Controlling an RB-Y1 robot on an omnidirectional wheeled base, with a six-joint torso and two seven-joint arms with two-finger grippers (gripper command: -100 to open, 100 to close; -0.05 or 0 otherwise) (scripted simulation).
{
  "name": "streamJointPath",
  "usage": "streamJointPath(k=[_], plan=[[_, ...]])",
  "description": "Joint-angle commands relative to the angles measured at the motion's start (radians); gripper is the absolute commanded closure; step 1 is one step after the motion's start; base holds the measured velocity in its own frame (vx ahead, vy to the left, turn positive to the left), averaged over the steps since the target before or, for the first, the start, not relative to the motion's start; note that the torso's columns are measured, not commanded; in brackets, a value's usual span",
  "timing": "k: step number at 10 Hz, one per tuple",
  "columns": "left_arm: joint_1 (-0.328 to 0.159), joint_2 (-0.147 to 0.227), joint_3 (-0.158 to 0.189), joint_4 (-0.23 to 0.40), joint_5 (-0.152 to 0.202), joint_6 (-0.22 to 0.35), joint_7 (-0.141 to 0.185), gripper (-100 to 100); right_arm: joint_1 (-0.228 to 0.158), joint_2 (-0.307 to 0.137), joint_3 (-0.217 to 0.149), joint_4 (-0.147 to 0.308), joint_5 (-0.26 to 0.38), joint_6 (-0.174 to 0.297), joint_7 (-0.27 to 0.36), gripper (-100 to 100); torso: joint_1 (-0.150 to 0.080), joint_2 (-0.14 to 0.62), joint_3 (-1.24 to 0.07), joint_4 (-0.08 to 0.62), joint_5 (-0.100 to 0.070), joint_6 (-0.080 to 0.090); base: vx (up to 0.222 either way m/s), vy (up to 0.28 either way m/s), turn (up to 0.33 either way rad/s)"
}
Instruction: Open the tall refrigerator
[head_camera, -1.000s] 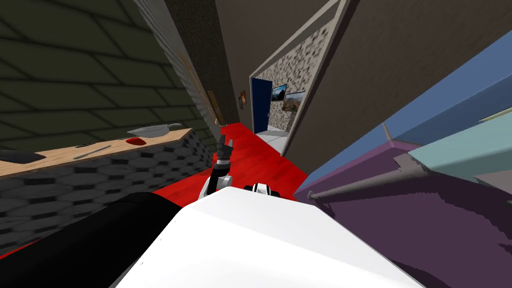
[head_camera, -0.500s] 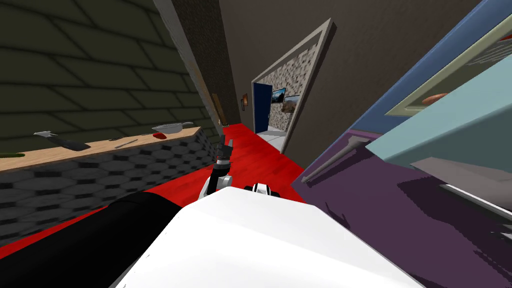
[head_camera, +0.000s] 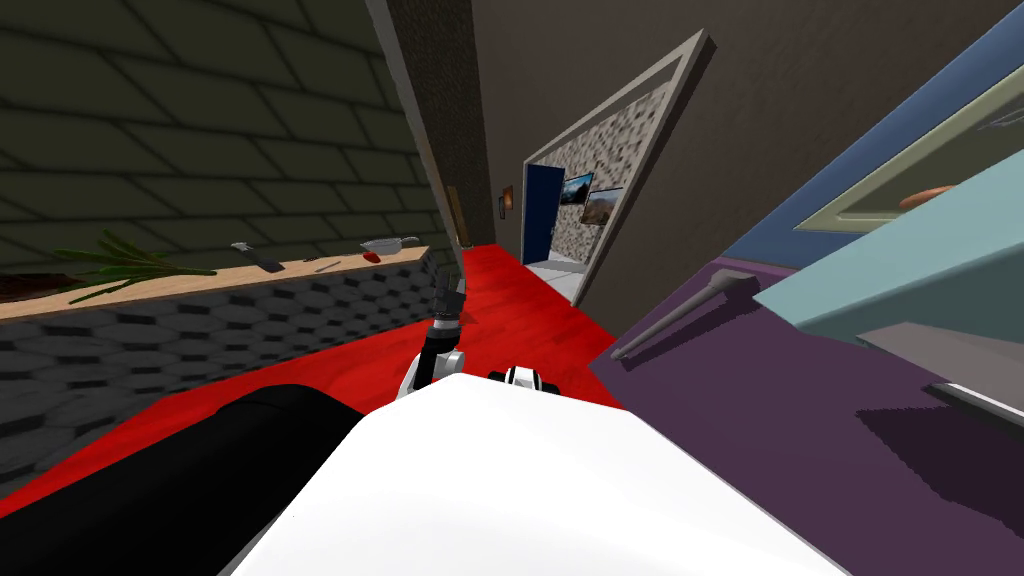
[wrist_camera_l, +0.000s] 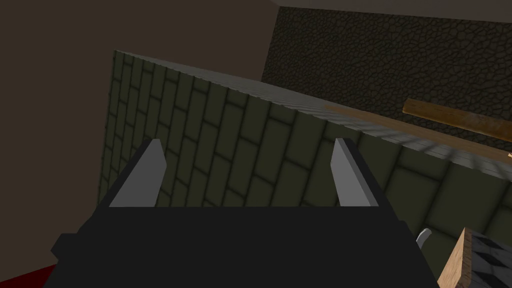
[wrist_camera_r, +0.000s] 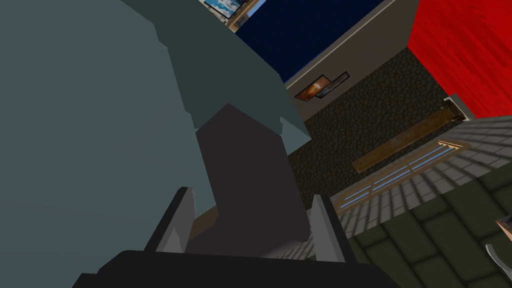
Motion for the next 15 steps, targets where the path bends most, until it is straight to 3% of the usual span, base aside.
streamJointPath(k=[1, 3, 4, 6, 7, 8, 10, 11, 13, 14, 15], plan=[[0.000, 0.000, 0.000, 0.000, 0.000, 0.000, 0.000, 0, -0.012, -0.041, 0.007, 0.081, -0.010, -0.020, 0.009, 100, 0.002, 0.003, 0.000, 0.000, 0.001, -0.005, -0.187, 0.065, 0.219], [0.000, 0.000, 0.000, 0.000, 0.000, 0.000, 0.000, 0, -0.012, -0.041, 0.007, 0.102, -0.010, -0.020, 0.009, 100, -0.001, 0.002, 0.001, 0.000, 0.000, -0.001, -0.049, 0.020, 0.001], [0.000, 0.000, 0.000, 0.000, 0.000, 0.000, 0.000, 0, -0.017, -0.080, 0.010, 0.134, -0.021, -0.047, 0.015, 100, -0.004, 0.001, -0.001, 0.000, 0.000, -0.001, -0.164, 0.078, 0.318], [0.000, 0.000, 0.000, 0.000, 0.000, 0.000, 0.000, 0, -0.017, -0.080, 0.010, 0.178, -0.021, -0.047, 0.015, 100, 0.003, 0.010, 0.007, 0.001, -0.001, -0.002, -0.150, 0.033, 0.123], [0.000, 0.000, 0.000, 0.000, 0.000, 0.000, 0.000, 0, -0.017, -0.080, 0.010, 0.178, -0.021, -0.047, 0.015, 100, -0.002, 0.008, 0.006, 0.002, -0.002, 0.002, -0.015, 0.027, -0.053], [0.000, 0.000, 0.000, 0.000, 0.000, 0.000, 0.000, 0, -0.023, -0.119, 0.013, 0.209, -0.032, -0.075, 0.020, 100, -0.005, 0.005, 0.003, 0.001, -0.001, 0.001, -0.161, 0.068, 0.320], [0.000, 0.000, 0.000, 0.000, 0.000, 0.000, 0.000, 0, -0.023, -0.119, 0.013, 0.254, -0.032, -0.075, 0.020, 100, 0.002, 0.009, 0.007, 0.001, -0.001, -0.001, -0.155, 0.056, 0.111], [0.000, 0.000, 0.000, 0.000, 0.000, 0.000, 0.000, 0, -0.028, -0.158, 0.016, 0.285, -0.044, -0.103, 0.025, 100, -0.003, 0.007, 0.005, 0.002, -0.002, 0.002, -0.136, 0.073, 0.318], [0.000, 0.000, 0.000, 0.000, 0.000, 0.000, 0.000, 0, -0.028, -0.158, 0.016, 0.330, -0.044, -0.103, 0.025, 100, 0.001, 0.005, 0.004, 0.000, -0.002, -0.001, -0.139, 0.066, 0.089], [0.000, 0.000, 0.000, 0.000, 0.000, 0.000, 0.000, 0, -0.034, -0.197, 0.019, 0.355, -0.055, -0.131, 0.031, 100, -0.002, 0.006, 0.005, 0.001, -0.003, 0.001, -0.211, 0.081, 0.210], [0.000, 0.000, 0.000, 0.000, 0.000, 0.000, 0.000, 0, -0.034, -0.197, 0.019, 0.384, -0.055, -0.131, 0.031, 100, -0.001, 0.009, 0.006, 0.001, -0.002, -0.004, -0.218, 0.075, 0.259]])
